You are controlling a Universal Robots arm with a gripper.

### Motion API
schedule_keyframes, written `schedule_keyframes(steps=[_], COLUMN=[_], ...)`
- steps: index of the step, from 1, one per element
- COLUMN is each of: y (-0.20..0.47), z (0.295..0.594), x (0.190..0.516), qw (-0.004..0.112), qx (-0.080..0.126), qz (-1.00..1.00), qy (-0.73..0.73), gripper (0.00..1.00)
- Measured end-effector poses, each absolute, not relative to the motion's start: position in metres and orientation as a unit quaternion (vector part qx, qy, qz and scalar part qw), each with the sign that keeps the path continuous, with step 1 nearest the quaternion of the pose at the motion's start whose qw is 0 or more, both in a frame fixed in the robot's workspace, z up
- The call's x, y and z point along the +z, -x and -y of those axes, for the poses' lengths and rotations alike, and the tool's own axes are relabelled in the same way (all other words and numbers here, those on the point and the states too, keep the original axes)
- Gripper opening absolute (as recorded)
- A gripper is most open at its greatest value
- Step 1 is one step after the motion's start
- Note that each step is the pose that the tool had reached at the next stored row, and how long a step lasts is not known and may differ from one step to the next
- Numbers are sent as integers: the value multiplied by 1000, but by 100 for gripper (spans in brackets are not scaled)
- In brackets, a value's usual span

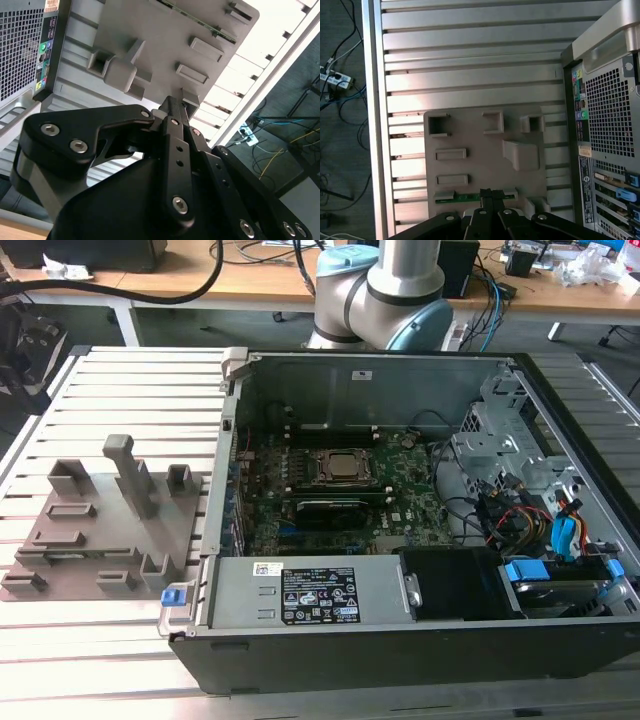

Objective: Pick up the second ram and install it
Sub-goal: 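Reach for the second ram, then pick up the second ram and move it above second insertion slot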

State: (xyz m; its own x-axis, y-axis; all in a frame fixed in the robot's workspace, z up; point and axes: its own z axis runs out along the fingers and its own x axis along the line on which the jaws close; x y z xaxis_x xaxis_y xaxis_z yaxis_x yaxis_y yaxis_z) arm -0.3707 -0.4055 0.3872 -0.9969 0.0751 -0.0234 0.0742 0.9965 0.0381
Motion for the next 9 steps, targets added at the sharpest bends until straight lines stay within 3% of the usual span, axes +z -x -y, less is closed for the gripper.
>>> schedule_keyframes(steps=[9], y=[371], z=[406], x=[387], qw=[12], qx=[19], qz=[-999], qy=[-36], gripper=[11])
